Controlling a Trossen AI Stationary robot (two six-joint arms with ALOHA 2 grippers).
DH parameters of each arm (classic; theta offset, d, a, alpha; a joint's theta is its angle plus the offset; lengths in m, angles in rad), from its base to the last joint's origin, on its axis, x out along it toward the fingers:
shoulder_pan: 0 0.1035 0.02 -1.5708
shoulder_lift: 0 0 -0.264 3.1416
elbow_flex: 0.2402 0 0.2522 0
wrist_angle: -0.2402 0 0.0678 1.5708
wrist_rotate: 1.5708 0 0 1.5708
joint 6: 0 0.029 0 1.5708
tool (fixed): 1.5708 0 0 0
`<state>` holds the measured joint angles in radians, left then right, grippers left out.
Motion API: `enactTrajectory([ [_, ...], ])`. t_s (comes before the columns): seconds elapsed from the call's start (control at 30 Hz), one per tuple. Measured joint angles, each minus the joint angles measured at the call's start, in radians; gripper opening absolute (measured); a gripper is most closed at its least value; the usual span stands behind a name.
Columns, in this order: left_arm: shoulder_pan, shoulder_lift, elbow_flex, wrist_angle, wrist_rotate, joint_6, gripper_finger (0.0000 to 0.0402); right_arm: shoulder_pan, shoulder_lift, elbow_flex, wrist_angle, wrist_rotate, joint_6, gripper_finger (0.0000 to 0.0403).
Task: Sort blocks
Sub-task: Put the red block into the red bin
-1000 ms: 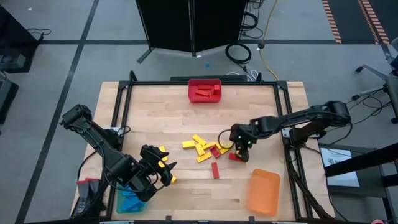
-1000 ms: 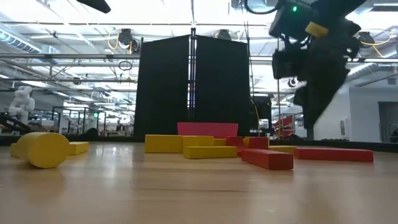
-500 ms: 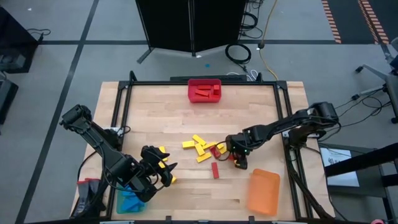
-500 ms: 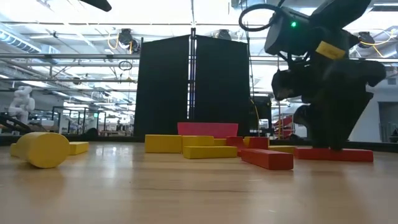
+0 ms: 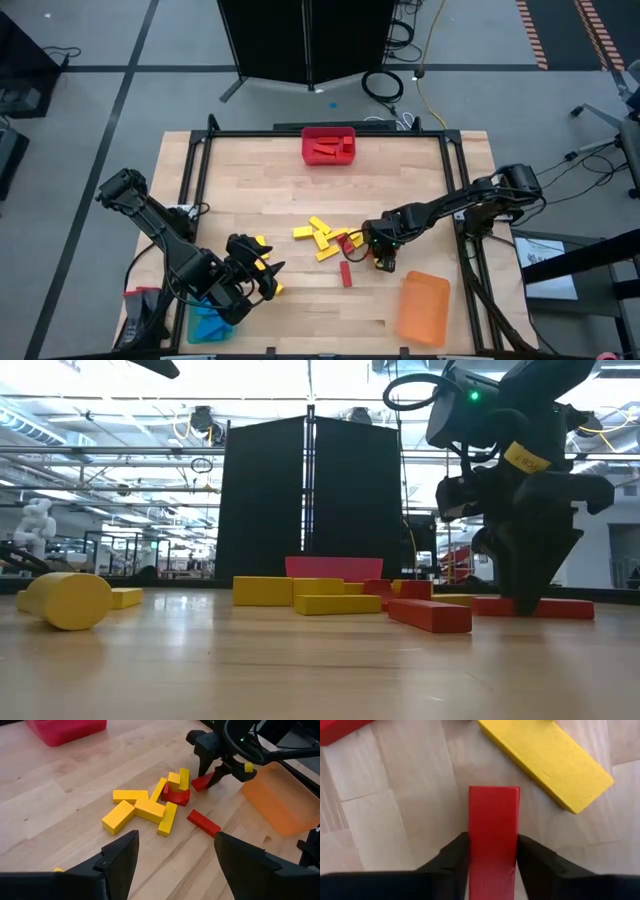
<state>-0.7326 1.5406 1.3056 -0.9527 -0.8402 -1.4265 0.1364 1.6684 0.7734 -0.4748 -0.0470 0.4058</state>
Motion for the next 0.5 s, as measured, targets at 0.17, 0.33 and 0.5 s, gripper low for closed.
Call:
enactTrajectory([
  [0.17,0.0,0.0,0.0,0.0,0.0,0.0,0.0264,0.0,0.0,0.001,-0.004,0.001,0.002,0.0108],
  [0.33,0.0,0.0,0.0,0.0,-0.001,0.002,0.0264,0.011,-0.019,0.033,-0.029,0.039,-0.006,0.0108],
  [0.5,0.0,0.0,0.0,-0.002,-0.001,0.002,0.0264,-0.005,-0.067,0.123,-0.12,0.106,-0.01,0.0108],
])
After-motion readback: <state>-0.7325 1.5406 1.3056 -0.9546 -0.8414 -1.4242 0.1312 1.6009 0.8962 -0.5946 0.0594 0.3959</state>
